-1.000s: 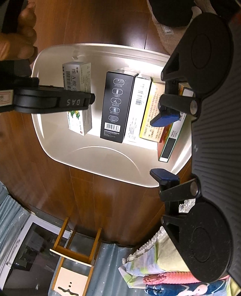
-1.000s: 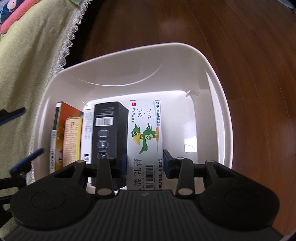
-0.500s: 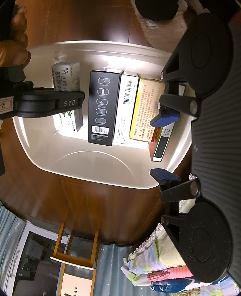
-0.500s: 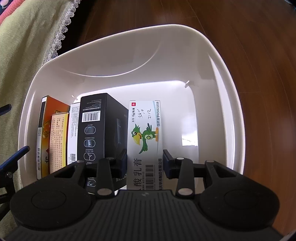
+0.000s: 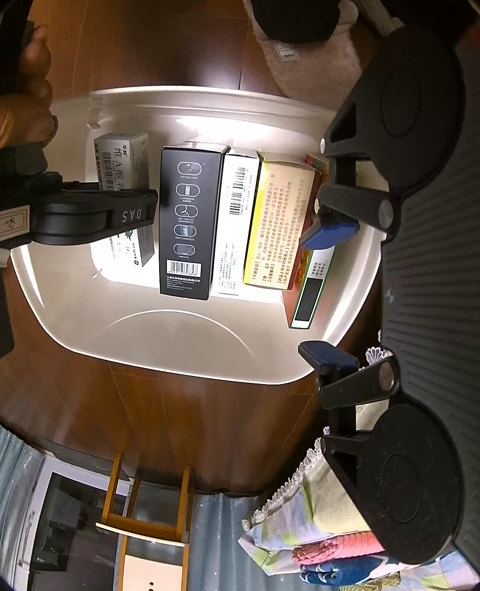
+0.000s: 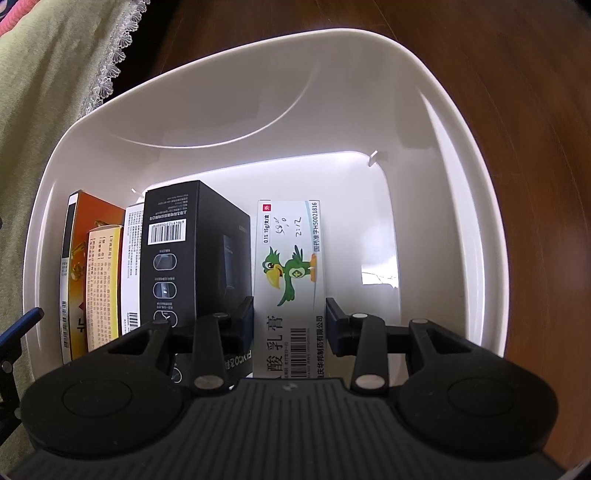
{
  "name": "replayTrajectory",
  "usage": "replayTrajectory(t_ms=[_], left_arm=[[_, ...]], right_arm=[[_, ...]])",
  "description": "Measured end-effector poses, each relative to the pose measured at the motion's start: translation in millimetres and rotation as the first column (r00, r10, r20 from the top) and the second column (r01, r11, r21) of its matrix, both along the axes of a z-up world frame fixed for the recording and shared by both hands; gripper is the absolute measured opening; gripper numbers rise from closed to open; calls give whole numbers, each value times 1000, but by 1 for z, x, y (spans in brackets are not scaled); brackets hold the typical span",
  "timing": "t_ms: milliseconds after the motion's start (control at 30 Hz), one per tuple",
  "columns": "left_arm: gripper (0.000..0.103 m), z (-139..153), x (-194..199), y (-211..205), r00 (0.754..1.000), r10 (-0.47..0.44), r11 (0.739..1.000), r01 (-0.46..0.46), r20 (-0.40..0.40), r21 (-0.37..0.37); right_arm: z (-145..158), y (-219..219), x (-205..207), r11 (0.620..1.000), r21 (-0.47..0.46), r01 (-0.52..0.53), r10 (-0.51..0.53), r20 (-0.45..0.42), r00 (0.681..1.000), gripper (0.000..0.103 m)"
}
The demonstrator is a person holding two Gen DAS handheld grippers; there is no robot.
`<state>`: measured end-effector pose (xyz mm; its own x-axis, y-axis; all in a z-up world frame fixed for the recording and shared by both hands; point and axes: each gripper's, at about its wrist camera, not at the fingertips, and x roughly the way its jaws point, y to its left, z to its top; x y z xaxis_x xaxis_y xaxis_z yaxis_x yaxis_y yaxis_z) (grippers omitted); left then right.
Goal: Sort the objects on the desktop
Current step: 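Lower the box into the bin beside the black box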
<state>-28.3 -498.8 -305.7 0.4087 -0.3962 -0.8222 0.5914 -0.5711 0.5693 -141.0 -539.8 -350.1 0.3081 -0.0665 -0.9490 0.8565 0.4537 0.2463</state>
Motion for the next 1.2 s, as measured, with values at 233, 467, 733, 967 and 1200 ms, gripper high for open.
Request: replayTrajectory(t_ms=[233,467,733,967,1200], left_arm=[[59,2,-2,0,1000,3,1000,-3,-6,-9],[59,4,0,1,1000,10,1000,-10,-10,-13],[59,7,2,3,1000,16,1000,-16,-18,-21],[59,10,4,4,999,22,999,-22,-25,-27],[59,11,4,6,999,27,999,-28,-29,-30]], right_arm=[[0,-1,-2,1000,4,5,-5,15,1000,36],[5,-1,-7,1000,-4,-2,2,12,1000,35],[14,3,-15,994,36,-107,108,-15,994,35],[11,2,-9,987,74,-141,144,-38,989,35],[2,3,-7,983,79,-166,171,-65,983,35]])
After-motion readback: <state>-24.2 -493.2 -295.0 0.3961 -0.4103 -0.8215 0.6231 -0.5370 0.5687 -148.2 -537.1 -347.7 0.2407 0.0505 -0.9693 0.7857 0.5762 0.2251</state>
